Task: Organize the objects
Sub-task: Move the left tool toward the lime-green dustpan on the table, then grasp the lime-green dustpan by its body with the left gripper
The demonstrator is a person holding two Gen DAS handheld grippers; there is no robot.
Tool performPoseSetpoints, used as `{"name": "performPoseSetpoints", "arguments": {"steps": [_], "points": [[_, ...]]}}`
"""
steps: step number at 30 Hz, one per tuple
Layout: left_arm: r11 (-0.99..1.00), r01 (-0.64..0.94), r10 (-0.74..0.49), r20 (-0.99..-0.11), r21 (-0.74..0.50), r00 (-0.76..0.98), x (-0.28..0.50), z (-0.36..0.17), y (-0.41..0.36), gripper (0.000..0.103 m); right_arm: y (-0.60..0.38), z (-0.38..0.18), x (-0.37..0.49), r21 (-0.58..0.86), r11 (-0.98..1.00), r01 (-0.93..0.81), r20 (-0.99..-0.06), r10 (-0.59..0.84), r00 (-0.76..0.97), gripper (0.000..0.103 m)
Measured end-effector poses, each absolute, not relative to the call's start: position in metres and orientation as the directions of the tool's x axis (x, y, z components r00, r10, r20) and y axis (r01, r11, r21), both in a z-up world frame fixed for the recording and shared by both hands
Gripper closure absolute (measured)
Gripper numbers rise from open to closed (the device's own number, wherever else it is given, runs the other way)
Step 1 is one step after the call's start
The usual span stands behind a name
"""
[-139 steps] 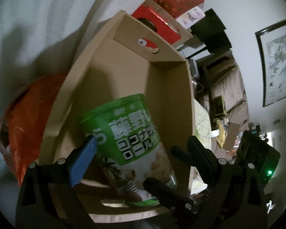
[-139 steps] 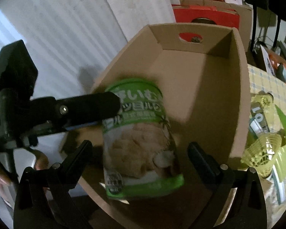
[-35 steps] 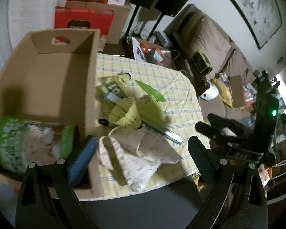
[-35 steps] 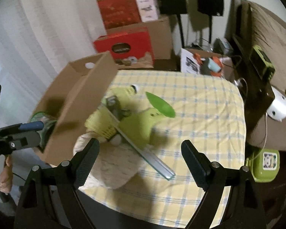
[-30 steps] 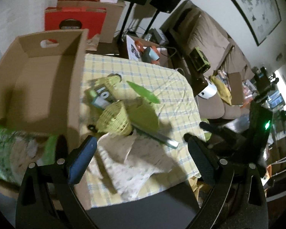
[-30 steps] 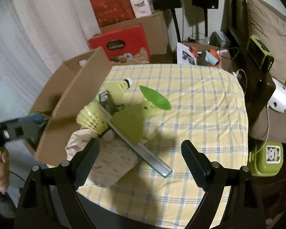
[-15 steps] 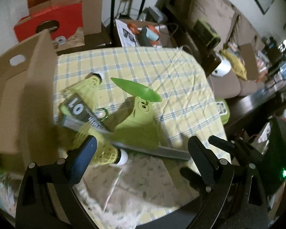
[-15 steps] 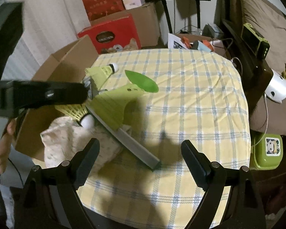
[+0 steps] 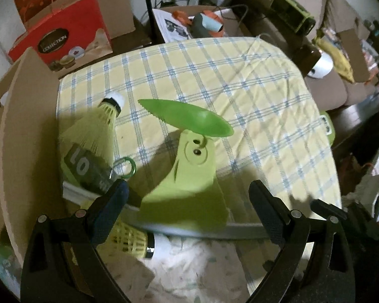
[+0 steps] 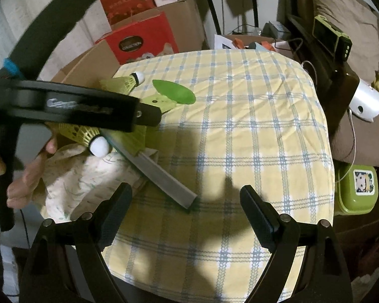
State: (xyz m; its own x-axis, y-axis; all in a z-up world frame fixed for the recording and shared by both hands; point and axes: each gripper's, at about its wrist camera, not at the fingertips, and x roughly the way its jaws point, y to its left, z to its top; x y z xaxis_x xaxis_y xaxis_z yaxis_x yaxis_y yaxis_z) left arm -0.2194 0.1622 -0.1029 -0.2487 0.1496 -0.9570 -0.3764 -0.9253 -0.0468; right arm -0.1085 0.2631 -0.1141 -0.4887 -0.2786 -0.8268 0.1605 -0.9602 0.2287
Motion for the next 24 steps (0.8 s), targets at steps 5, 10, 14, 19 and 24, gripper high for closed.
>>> {"name": "performPoseSetpoints", "arguments": {"steps": [5, 10, 14, 19, 24], "points": [[-0.922, -0.386, 0.119, -0.960, -0.012, -0.253, -0.226, -0.109, 0.175, 0.009, 0.267, -0.118, -0.107, 0.235, -0.959, 0.158, -0.829, -0.283, -0.483, 0.014], [-0.923, -0.385, 0.081, -0.971, 0.013, -0.226, -0.235, -0.121, 0.183, 0.028, 0.270, -0.119, -0.107, 0.245, -0.958, 0.151, -0.827, -0.288, -0.483, 0.014], [-0.919, -0.394, 0.063, -0.973, 0.031, -0.222, -0.236, -0.127, 0.186, 0.047, 0.272, -0.121, -0.108, 0.247, -0.957, 0.153, -0.828, -0.290, -0.480, 0.014], [-0.924, -0.383, 0.084, -0.971, 0.008, -0.222, -0.241, -0.125, 0.184, 0.056, 0.268, -0.124, -0.108, 0.241, -0.955, 0.174, -0.829, -0.296, -0.475, 0.014], [-0.922, -0.387, 0.101, -0.971, -0.009, -0.217, -0.241, -0.121, 0.182, 0.060, 0.268, -0.129, -0.108, 0.281, -0.945, 0.168, -0.825, -0.327, -0.461, 0.014]]}}
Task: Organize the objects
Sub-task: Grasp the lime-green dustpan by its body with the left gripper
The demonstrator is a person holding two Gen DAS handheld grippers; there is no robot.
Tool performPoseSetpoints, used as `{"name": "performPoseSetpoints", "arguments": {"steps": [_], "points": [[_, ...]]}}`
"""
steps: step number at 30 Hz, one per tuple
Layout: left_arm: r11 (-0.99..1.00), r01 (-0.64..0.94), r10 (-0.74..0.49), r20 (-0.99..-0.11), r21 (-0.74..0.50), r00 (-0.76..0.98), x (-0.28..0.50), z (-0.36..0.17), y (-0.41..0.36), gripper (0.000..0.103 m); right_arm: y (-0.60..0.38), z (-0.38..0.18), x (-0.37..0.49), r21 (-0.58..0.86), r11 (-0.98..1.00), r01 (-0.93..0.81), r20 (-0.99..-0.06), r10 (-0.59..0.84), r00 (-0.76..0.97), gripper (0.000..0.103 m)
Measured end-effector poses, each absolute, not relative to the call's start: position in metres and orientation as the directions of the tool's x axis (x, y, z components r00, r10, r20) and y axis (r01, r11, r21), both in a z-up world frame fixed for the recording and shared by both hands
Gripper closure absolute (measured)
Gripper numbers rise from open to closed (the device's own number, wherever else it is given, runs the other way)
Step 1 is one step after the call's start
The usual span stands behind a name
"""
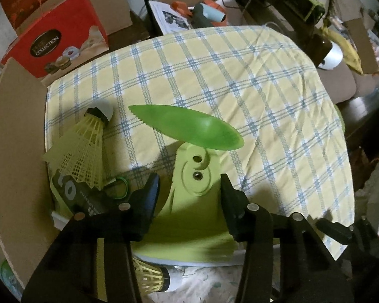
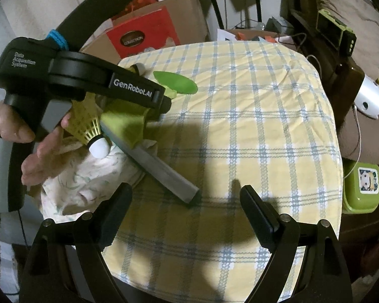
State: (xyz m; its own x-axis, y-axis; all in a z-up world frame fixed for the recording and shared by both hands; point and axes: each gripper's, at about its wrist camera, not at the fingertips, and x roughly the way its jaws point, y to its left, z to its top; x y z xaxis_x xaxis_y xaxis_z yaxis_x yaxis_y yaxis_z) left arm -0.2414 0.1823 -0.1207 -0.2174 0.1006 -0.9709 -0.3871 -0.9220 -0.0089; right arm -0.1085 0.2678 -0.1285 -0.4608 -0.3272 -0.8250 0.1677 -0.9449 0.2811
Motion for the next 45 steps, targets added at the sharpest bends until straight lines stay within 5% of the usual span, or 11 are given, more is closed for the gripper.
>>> {"name": "performPoseSetpoints", "arguments": {"steps": [9, 16, 33, 41, 45], "points": [[-0.923, -0.360, 0.215, -0.957, -0.134, -0.196, -0.239, -0.103, 0.165, 0.068, 0.266, -0.130, -0.115, 0.285, -0.942, 0.176, -0.821, -0.335, -0.462, 0.017], [-0.918, -0.372, 0.231, -0.949, -0.139, -0.216, -0.229, -0.095, 0.165, 0.068, 0.253, -0.134, -0.119, 0.235, -0.949, 0.211, -0.830, -0.309, -0.465, 0.035], [-0.905, -0.355, 0.316, -0.929, -0.233, -0.195, -0.226, -0.080, 0.158, 0.069, 0.280, -0.116, -0.117, 0.317, -0.936, 0.153, -0.778, -0.349, -0.522, 0.036], [-0.911, -0.304, 0.341, -0.925, -0.280, -0.167, -0.230, -0.086, 0.151, 0.070, 0.275, -0.107, -0.122, 0.206, -0.976, 0.077, -0.776, -0.210, -0.594, 0.024], [-0.912, -0.292, 0.346, -0.924, -0.290, -0.162, -0.229, -0.089, 0.150, 0.070, 0.279, -0.105, -0.122, 0.284, -0.953, 0.109, -0.747, -0.291, -0.598, 0.023]]}}
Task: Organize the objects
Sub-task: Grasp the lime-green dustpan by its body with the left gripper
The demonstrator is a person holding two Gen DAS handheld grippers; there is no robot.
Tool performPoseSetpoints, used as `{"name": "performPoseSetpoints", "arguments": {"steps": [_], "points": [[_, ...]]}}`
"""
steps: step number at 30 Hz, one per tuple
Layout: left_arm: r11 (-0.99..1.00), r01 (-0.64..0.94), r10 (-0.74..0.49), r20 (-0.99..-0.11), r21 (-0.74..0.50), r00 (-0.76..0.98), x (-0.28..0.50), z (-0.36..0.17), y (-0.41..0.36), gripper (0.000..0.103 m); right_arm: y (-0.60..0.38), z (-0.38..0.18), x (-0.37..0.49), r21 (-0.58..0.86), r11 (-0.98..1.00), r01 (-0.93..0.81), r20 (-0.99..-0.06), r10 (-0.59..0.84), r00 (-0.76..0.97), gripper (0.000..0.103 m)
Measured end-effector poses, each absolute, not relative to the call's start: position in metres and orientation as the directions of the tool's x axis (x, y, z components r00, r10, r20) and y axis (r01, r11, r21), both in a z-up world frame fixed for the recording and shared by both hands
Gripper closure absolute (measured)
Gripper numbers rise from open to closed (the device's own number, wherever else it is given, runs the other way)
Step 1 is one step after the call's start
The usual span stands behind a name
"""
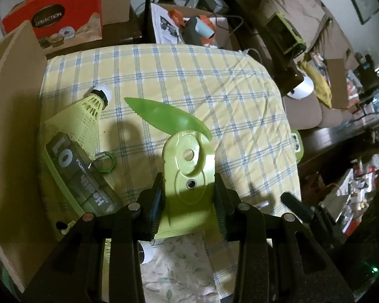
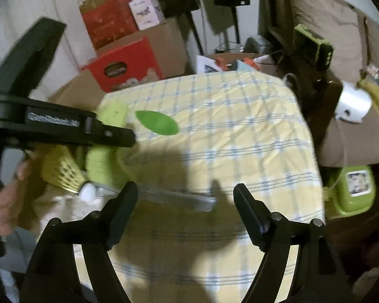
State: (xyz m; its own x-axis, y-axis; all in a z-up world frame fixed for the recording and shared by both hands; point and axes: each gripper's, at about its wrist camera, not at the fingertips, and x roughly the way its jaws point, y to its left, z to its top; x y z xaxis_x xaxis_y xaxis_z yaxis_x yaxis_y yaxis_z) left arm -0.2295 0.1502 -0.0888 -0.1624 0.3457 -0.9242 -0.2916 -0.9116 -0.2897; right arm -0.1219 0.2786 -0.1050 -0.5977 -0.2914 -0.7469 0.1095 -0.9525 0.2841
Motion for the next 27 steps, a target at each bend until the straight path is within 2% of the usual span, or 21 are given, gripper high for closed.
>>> {"name": "performPoseSetpoints", "arguments": {"steps": [4, 10, 13, 17, 27], "points": [[-0.910, -0.268, 0.364, -0.919, -0.316, -0.153, -0.229, -0.088, 0.149, 0.070, 0.263, -0.099, -0.122, 0.310, -0.933, 0.182, -0.720, -0.355, -0.596, 0.023], [-0.898, -0.271, 0.391, -0.912, -0.348, -0.126, -0.224, -0.086, 0.150, 0.070, 0.233, -0.099, -0.127, 0.266, -0.933, 0.241, -0.717, -0.358, -0.598, 0.023], [-0.894, -0.275, 0.395, -0.911, -0.353, -0.114, -0.224, -0.085, 0.150, 0.070, 0.231, -0.104, -0.130, 0.315, -0.912, 0.263, -0.705, -0.411, -0.579, 0.028], [-0.892, -0.274, 0.400, -0.910, -0.360, -0.107, -0.221, -0.085, 0.149, 0.070, 0.230, -0.113, -0.136, 0.354, -0.899, 0.257, -0.699, -0.437, -0.566, 0.034], [-0.892, -0.235, 0.414, -0.907, -0.386, -0.080, -0.224, -0.089, 0.143, 0.070, 0.223, -0.122, -0.139, 0.358, -0.914, 0.193, -0.693, -0.398, -0.601, 0.031]]}}
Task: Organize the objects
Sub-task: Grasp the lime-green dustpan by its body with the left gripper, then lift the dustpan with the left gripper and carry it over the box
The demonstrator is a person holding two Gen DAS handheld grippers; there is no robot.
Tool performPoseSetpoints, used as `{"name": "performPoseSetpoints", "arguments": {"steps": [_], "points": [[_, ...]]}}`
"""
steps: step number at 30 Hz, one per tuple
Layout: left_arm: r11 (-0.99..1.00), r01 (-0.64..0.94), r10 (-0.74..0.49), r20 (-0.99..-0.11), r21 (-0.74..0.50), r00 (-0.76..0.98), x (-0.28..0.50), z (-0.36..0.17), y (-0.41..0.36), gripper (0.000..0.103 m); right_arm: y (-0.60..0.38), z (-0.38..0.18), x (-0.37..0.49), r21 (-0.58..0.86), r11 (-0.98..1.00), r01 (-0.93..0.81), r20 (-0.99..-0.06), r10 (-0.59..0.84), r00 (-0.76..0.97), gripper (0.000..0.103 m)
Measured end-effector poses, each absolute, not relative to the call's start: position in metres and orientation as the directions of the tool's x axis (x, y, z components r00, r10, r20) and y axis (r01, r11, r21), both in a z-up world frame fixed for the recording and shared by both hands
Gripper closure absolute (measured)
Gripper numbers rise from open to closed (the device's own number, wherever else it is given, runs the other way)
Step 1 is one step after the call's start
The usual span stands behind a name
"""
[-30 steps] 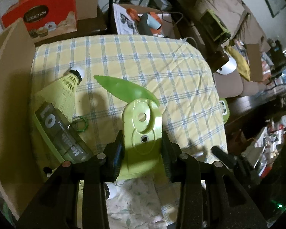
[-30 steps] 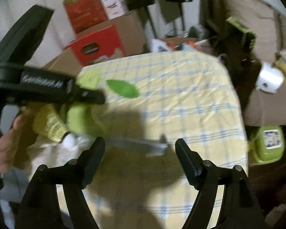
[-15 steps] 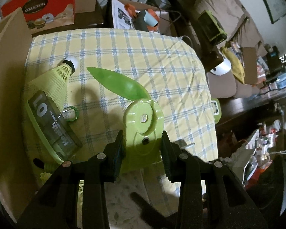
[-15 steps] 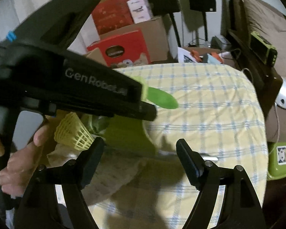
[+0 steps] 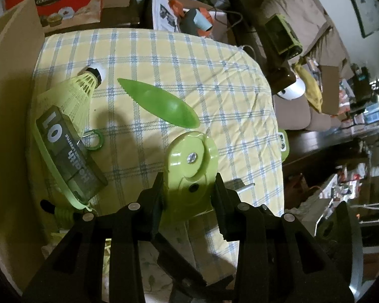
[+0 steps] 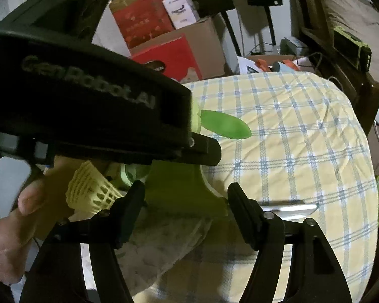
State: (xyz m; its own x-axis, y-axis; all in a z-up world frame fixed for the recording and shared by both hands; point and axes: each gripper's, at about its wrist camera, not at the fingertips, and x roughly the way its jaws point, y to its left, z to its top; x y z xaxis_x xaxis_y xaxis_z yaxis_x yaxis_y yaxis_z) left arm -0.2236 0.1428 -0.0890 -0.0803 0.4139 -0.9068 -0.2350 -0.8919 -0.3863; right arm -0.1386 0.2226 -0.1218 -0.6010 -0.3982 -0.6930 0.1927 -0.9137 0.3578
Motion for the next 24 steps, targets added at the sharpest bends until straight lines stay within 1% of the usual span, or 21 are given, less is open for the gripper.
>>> {"name": "performPoseSetpoints", "arguments": {"steps": [6, 12, 18, 24], "points": [[-0.885, -0.227, 0.431, -0.899, -0.407, -0.071, -0.224, -0.092, 0.138, 0.070, 0.222, -0.124, -0.141, 0.362, -0.911, 0.197, -0.693, -0.405, -0.597, 0.032], [-0.877, -0.241, 0.444, -0.893, -0.415, -0.077, -0.220, -0.084, 0.140, 0.070, 0.224, -0.118, -0.139, 0.364, -0.908, 0.208, -0.695, -0.413, -0.589, 0.032], [-0.859, -0.236, 0.485, -0.870, -0.455, -0.089, -0.220, -0.065, 0.135, 0.070, 0.222, -0.094, -0.137, 0.330, -0.914, 0.237, -0.692, -0.405, -0.597, 0.032], [-0.848, -0.248, 0.505, -0.856, -0.468, -0.109, -0.219, -0.039, 0.127, 0.070, 0.216, -0.066, -0.139, 0.325, -0.907, 0.267, -0.687, -0.421, -0.593, 0.033]]}}
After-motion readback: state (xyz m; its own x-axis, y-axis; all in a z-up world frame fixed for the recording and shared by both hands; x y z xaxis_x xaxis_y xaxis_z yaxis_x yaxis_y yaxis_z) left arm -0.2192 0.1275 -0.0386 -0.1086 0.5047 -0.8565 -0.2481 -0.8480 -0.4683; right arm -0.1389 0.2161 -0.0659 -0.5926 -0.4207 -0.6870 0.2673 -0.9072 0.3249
